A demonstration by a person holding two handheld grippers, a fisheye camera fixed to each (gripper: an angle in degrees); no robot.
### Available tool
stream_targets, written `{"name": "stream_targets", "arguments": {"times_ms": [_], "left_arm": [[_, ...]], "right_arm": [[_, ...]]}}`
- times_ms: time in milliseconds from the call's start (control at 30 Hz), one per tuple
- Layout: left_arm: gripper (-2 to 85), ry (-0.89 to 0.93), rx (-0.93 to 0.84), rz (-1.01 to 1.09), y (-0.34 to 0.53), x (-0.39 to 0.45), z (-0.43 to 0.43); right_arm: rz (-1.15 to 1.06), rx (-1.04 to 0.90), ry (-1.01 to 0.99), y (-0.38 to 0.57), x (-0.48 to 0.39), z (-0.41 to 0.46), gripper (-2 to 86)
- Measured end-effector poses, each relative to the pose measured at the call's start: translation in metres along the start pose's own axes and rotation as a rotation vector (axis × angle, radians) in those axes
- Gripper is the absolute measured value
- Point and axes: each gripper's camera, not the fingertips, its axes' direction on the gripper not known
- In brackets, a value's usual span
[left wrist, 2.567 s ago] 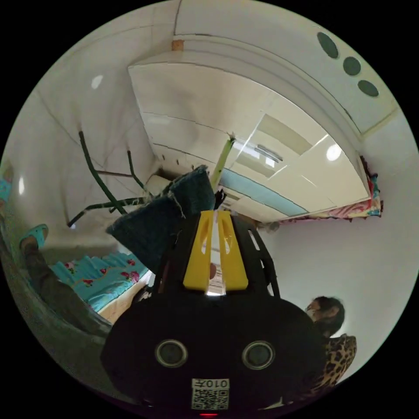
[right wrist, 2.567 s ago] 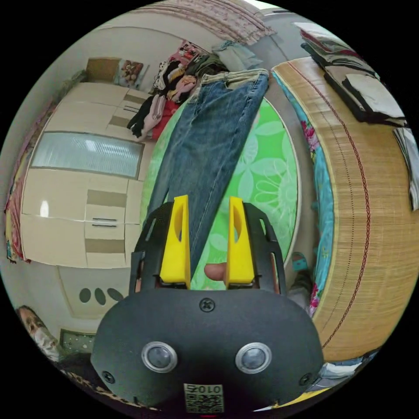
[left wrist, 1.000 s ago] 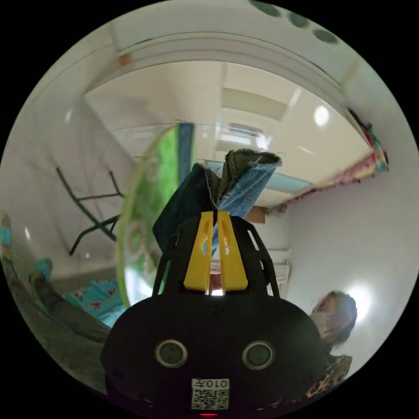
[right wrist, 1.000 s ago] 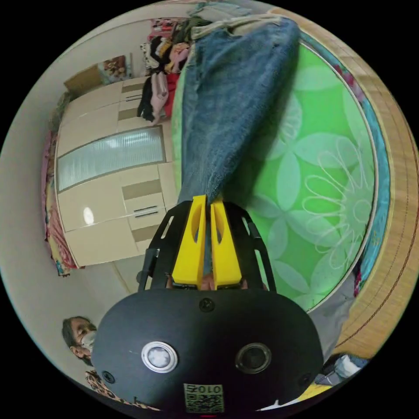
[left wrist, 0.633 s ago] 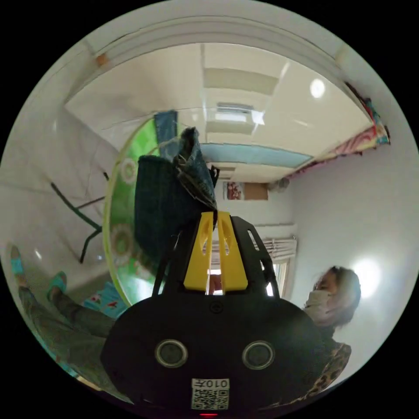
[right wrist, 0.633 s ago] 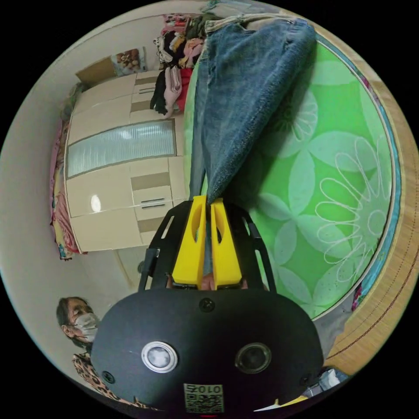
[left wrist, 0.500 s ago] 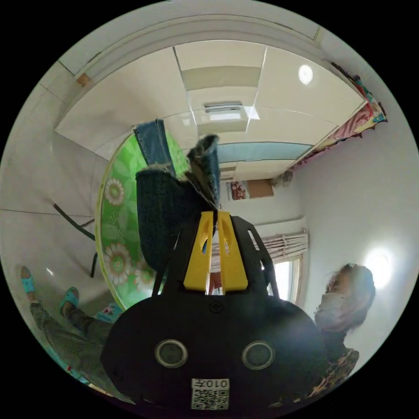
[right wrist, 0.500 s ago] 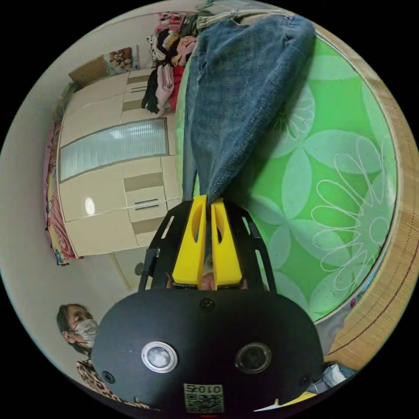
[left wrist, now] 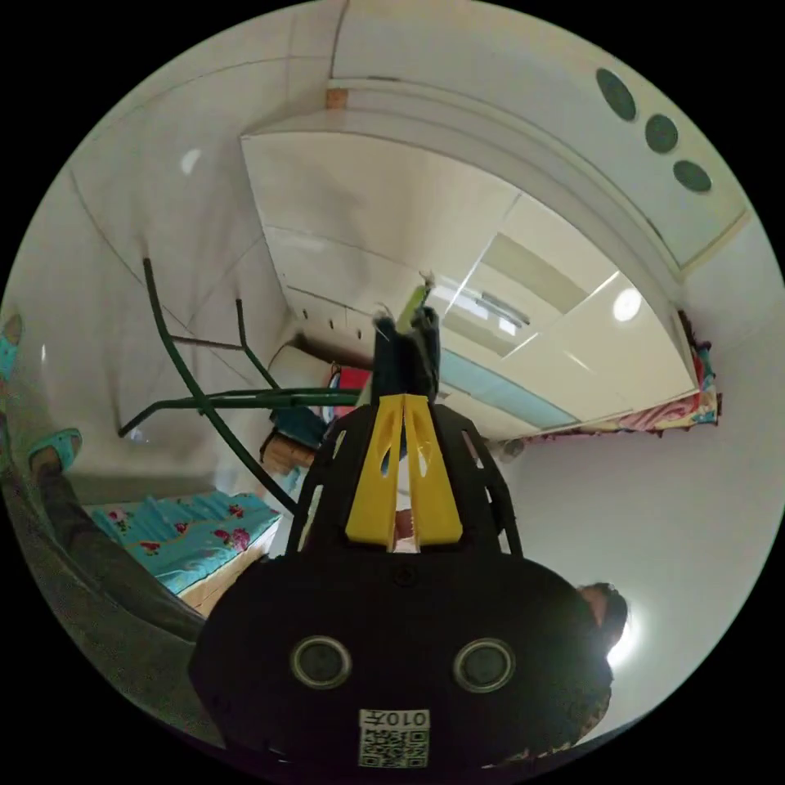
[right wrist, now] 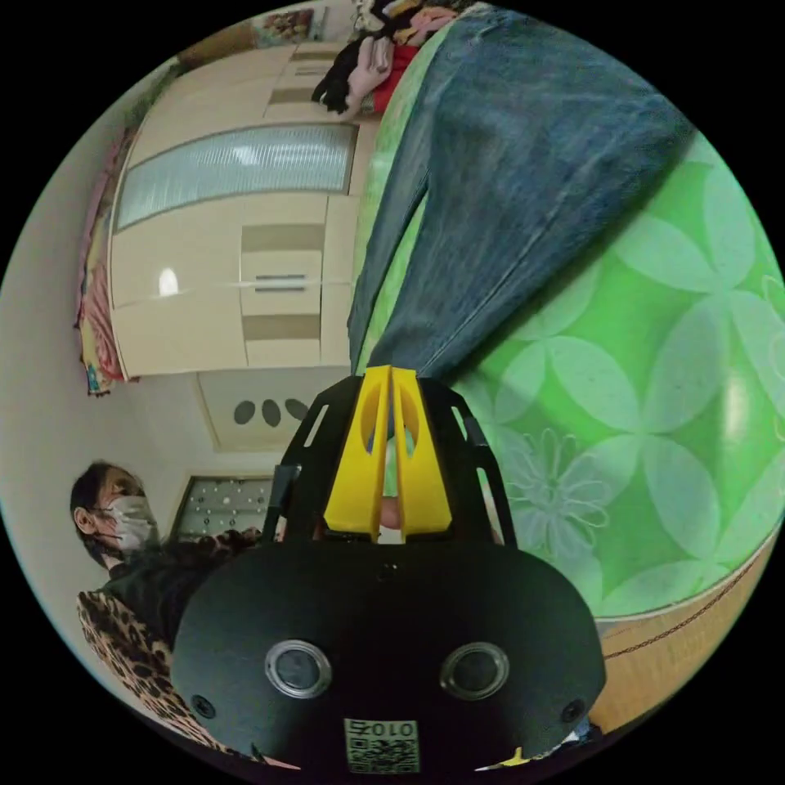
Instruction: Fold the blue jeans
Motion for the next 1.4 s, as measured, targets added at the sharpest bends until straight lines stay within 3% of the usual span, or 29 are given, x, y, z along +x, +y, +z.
{"name": "stream_targets", "arguments": {"times_ms": [100,200,367,500,567,667,867,1000,1100,1167,1267,1333,1400], "left_arm": [[2.8,0.006,-0.01,0.02,0.007,-0.019,-0.004],[7.0,0.144,-0.088,0.069,-0.002,-0.025,0.022],[9.0,0.19,-0.185,0.112,-0.035,-0.015,0.075],[4.6,0.046,-0.189,0.107,-0.05,-0.003,0.095],[2.2,0.122,-0.179,0.179,-0.04,0.022,0.084],[0.6,-0.09,-0.118,0.352,-0.019,0.064,0.044],[-0.1,-0.202,-0.068,0.142,-0.007,0.022,0.015],[0.2,-0.219,-0.063,0.146,0.012,0.038,0.006],[-0.1,-0.268,-0.097,0.286,0.045,0.078,-0.003],[-0.2,-0.349,-0.085,0.257,0.06,0.074,-0.013],[-0.1,-0.342,-0.054,0.164,0.054,0.032,-0.024],[-0.1,-0.273,-0.039,0.154,0.048,0.017,-0.019],[-0.1,-0.272,-0.045,0.186,0.043,0.017,-0.013]], "right_arm": [[-0.066,-0.175,0.037,-0.012,-0.021,0.064,5.0],[-0.091,-0.258,0.045,-0.019,-0.034,0.112,5.1],[-0.074,-0.267,0.07,-0.027,-0.042,0.152,4.2],[-0.041,-0.23,0.059,-0.029,-0.046,0.172,3.3],[-0.05,-0.216,0.055,-0.028,-0.05,0.178,3.0],[-0.039,-0.192,0.094,-0.026,-0.05,0.188,2.7],[0.039,-0.124,0.095,-0.026,-0.048,0.208,2.5],[0.116,-0.058,0.237,-0.029,-0.052,0.209,2.5],[0.119,0.025,0.196,-0.029,-0.053,0.2,2.5],[0.113,0.052,0.172,-0.031,-0.052,0.203,2.6],[0.026,-0.016,0.102,-0.044,-0.065,0.239,2.7],[-0.104,-0.152,0.041,-0.059,-0.093,0.284,2.8],[-0.299,-0.372,0.132,-0.074,-0.144,0.364,3.0]]}}
